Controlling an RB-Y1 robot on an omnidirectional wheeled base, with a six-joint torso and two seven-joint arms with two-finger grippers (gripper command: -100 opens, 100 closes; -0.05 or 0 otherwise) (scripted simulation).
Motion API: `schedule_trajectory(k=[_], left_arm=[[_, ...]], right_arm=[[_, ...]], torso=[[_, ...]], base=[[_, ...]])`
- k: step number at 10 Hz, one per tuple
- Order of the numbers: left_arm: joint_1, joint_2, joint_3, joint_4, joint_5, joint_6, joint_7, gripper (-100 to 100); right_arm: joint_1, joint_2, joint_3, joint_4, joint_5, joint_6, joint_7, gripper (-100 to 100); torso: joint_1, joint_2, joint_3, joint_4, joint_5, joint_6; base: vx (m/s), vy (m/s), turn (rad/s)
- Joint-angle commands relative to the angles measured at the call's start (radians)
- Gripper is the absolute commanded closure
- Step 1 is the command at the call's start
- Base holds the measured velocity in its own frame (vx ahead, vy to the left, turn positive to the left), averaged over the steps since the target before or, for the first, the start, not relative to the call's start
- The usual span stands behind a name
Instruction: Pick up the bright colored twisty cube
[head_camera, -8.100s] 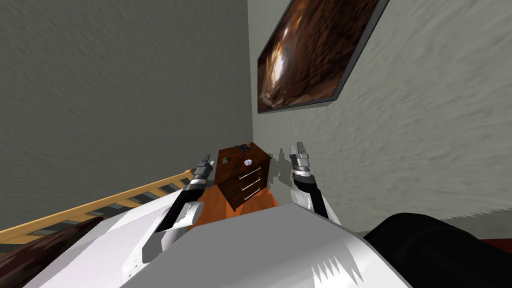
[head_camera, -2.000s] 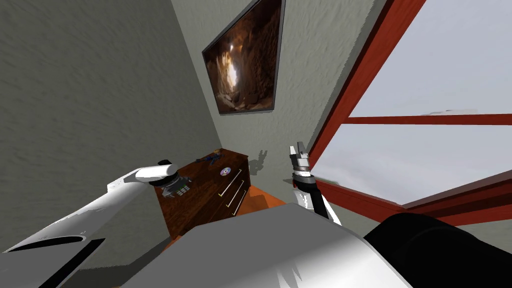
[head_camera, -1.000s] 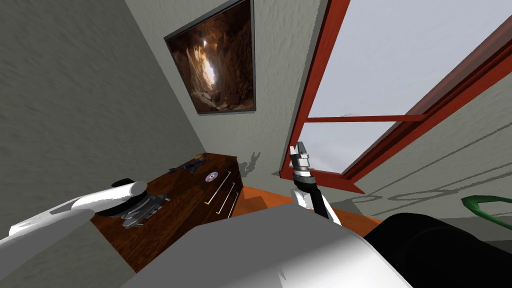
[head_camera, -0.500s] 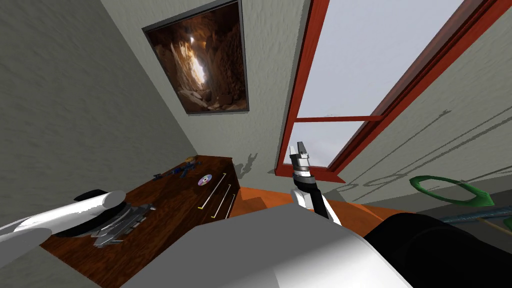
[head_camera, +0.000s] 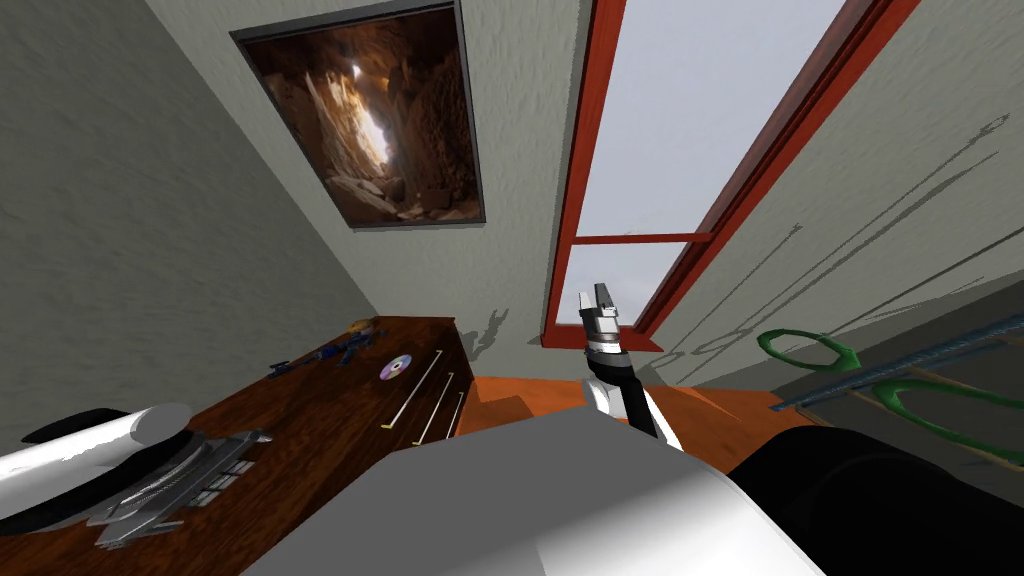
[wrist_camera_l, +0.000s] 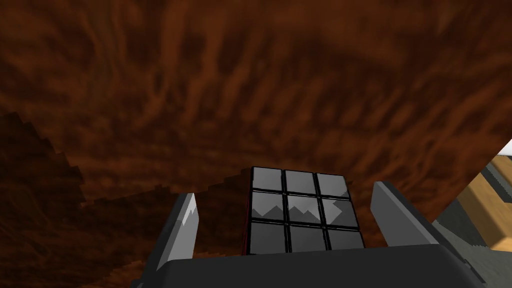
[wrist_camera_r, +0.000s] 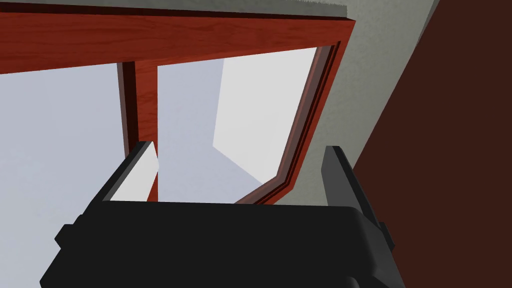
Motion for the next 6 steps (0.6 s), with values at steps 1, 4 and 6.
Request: schedule_trajectory(k=[1, 4, 6], left_arm=[[0.050, 0.042, -0.019, 0.026, 0.050, -0.049, -0.003, -100], [0.037, 0.035, -0.021, 0.046, 0.074, -0.044, -0.019, -100], [0.042, 0.036, -0.021, 0.043, 0.077, -0.045, -0.015, 100]], right_arm=[[0.000, 0.000, 0.000, 0.000, 0.000, 0.000, 0.000, 0], [0.000, 0.000, 0.000, 0.000, 0.000, 0.000, 0.000, 0], [0.000, 0.000, 0.000, 0.000, 0.000, 0.000, 0.000, 0]], torso=[[0.000, 0.000, 0.000, 0.000, 0.000, 0.000], [0.000, 0.000, 0.000, 0.000, 0.000, -0.001], [0.001, -0.002, -0.001, 0.000, 0.001, 0.001]], base=[[-0.035, -0.026, -0.274], [-0.014, -0.013, -0.042], [-0.001, 0.000, -0.005]])
